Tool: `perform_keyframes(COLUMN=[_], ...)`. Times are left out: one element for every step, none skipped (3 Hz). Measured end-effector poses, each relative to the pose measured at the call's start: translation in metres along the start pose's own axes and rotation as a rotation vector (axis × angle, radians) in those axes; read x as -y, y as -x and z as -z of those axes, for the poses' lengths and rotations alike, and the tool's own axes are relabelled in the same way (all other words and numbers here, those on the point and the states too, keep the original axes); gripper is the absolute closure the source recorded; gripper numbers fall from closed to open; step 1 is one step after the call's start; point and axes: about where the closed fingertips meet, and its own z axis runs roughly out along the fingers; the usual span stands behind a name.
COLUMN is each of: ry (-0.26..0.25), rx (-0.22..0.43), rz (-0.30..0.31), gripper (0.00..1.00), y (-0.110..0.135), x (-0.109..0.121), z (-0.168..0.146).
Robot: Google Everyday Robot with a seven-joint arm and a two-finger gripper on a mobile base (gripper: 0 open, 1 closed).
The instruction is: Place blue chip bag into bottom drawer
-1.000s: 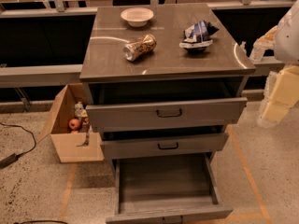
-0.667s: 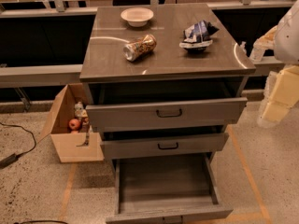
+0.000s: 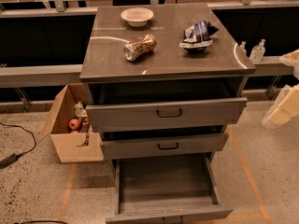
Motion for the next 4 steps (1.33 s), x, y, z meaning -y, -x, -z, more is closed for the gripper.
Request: perform_keyframes(ry=[-0.102,-0.247,-0.325,-0.332], rx=[0.161,0.359,0.500,0.551], rz=[-0.117,-0.166,-0.208,-0.267], gripper=[0.00,0.00,0.00,0.00], y=[-0.042,-0.039,-0.018,0.007], x=[0.051,0.121,0.168,0.192], z=[-0.019,-0.023,-0.020,-0.026])
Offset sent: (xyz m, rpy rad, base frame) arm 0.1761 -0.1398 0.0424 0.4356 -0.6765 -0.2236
